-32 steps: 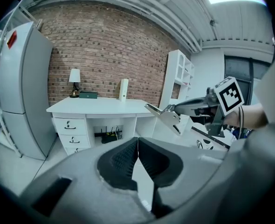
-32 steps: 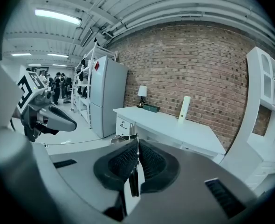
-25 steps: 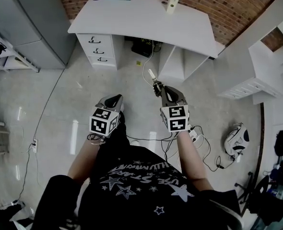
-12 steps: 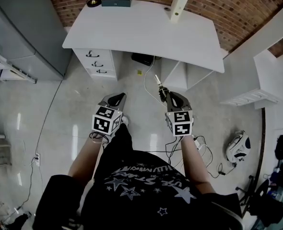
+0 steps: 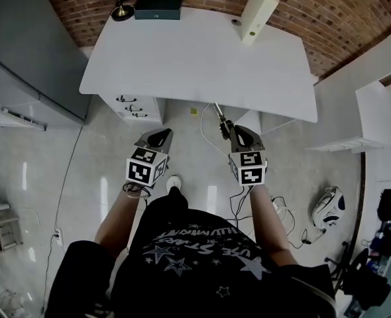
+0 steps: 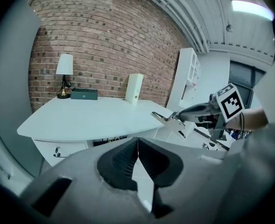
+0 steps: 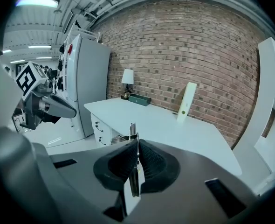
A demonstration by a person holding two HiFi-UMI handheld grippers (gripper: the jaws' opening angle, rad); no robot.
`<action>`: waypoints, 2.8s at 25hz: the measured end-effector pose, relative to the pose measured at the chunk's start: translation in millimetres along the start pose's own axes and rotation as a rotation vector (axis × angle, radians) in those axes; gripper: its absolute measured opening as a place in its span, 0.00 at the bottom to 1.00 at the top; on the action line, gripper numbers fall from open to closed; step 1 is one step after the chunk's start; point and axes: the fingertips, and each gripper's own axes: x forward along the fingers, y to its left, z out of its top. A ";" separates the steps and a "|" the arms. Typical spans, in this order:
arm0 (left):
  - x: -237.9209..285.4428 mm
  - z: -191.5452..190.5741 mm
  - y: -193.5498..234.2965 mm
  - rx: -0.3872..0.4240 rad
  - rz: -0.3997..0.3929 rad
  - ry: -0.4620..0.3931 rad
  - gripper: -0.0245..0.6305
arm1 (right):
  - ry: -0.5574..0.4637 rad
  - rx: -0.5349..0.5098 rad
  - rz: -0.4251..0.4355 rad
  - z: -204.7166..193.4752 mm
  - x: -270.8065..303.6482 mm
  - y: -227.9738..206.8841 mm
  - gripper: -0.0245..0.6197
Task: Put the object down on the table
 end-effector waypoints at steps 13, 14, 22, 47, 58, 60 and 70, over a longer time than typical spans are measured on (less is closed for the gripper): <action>37.9 38.5 82.9 -0.034 -0.046 0.007 0.07 | 0.023 -0.021 -0.026 63.7 88.7 0.2 0.05; 39.1 39.3 86.7 -0.039 -0.046 0.004 0.07 | 0.024 -0.029 -0.023 65.2 91.8 1.7 0.05; 54.1 32.7 97.5 -0.076 -0.043 0.030 0.07 | 0.028 -0.056 -0.012 72.7 113.5 -12.6 0.05; 178.6 137.9 149.1 -0.110 0.135 0.009 0.07 | -0.014 -0.490 0.182 149.4 294.2 -116.8 0.05; 213.7 159.6 179.2 -0.145 0.203 0.034 0.07 | -0.019 -0.823 0.270 156.4 368.5 -127.7 0.05; 219.8 160.5 183.9 -0.151 0.206 0.041 0.07 | -0.025 -0.859 0.262 155.4 378.4 -130.6 0.05; 244.9 163.8 190.3 -0.166 0.210 0.059 0.07 | -0.104 -1.001 0.214 148.4 408.0 -139.8 0.06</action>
